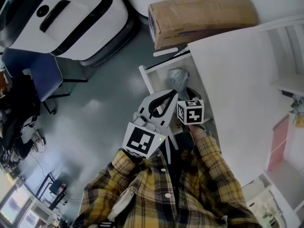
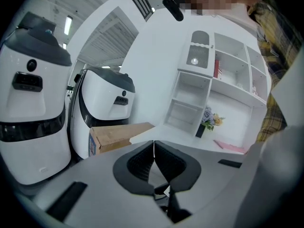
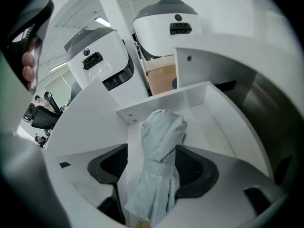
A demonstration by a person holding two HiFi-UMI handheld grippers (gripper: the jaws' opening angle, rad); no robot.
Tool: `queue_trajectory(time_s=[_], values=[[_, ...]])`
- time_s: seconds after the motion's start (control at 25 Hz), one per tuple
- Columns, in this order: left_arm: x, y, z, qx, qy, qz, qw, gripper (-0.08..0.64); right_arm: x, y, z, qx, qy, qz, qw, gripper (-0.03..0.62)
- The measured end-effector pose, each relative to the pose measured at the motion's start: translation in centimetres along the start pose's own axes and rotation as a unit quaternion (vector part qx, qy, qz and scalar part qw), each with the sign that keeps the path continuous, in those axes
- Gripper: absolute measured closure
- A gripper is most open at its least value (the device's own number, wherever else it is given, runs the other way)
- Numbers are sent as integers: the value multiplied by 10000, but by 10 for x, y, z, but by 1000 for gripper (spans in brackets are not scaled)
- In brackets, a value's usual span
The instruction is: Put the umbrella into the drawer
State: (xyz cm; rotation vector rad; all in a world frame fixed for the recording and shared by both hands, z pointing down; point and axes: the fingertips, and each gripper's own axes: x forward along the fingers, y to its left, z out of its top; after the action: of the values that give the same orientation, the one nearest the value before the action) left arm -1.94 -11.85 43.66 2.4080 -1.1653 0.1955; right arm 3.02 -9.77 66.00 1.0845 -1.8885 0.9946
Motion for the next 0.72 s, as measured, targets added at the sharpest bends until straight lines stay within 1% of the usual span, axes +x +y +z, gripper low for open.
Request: queue_trajectory(time_s=[0.2,0.4,0.56,0.72], values=[[-7,-7,23,151,-203,139,9996,537,-27,18,24,-272,-336,141,9990,278],[-16,-13,48,381,-391,282,9981,537,-60,38,54,-416,-764,334,9956,278],[-21,-24,69,459,-594,280,9968,537,-97,50,82,-335,-1187,575,9907,288],[-27,-34,90,672,-725,296,9947,537,-134,58,110,-420,-1596,762,9833,313]])
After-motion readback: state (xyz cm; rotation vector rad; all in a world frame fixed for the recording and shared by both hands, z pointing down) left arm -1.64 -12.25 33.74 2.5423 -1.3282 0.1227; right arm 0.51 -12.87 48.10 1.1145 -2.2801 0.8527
